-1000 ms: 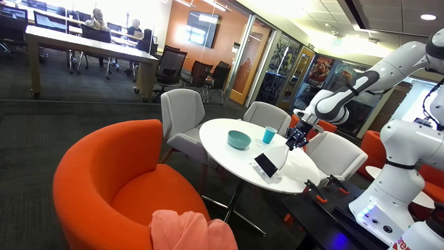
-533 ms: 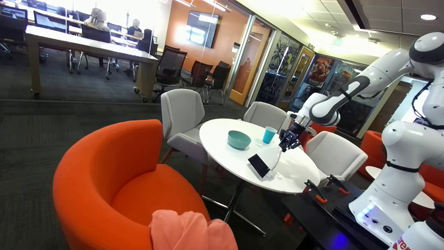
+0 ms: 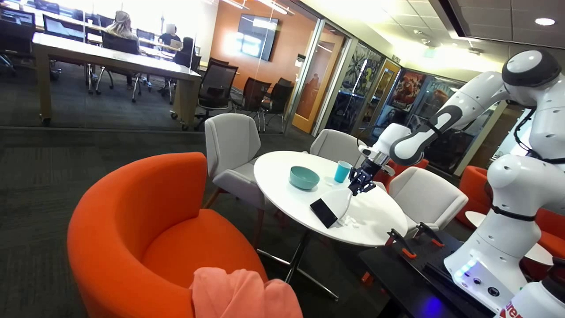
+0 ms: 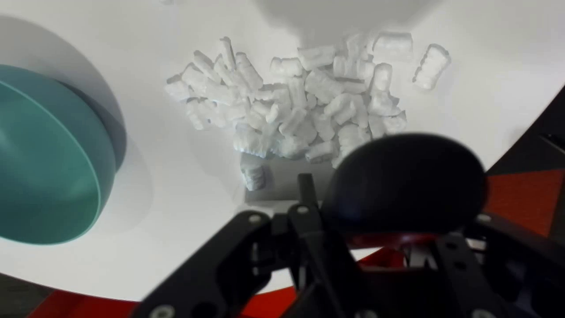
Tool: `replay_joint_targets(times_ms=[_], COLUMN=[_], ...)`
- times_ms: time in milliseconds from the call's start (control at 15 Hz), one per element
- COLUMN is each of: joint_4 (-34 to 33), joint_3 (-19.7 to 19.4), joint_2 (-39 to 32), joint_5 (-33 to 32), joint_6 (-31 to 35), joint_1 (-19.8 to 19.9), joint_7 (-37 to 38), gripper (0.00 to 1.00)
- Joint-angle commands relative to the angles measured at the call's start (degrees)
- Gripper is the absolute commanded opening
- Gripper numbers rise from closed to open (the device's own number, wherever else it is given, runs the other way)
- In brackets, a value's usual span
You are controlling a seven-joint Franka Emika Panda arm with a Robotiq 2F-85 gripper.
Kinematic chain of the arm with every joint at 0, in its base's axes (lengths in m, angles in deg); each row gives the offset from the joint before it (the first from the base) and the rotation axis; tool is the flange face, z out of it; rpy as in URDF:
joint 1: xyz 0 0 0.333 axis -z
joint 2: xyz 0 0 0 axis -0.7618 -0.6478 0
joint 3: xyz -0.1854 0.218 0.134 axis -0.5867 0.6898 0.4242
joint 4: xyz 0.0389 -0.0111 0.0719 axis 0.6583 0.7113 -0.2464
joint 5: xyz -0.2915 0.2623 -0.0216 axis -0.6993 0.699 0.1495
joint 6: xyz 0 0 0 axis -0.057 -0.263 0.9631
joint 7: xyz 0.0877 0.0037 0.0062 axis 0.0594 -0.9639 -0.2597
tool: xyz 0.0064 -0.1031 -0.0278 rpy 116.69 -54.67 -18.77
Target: Use the brush to sweep the white objects to the right side of the table
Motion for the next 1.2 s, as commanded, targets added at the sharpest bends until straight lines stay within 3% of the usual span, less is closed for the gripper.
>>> replay_joint_targets(times_ms=[0, 933, 1133], joint_4=[-0.91, 0.13, -0.41], joint_3=[0.14, -6.21, -5.94], joint_2=[1.06, -3.54, -5.09], joint_5=[-6.88, -7.68, -9.24], joint_6=[-0.24, -2.67, -4.37], joint_1=[3.24, 13.05, 16.69], joint_7=[2.98, -6.46, -6.98], gripper=[0.14, 0.14, 0.14])
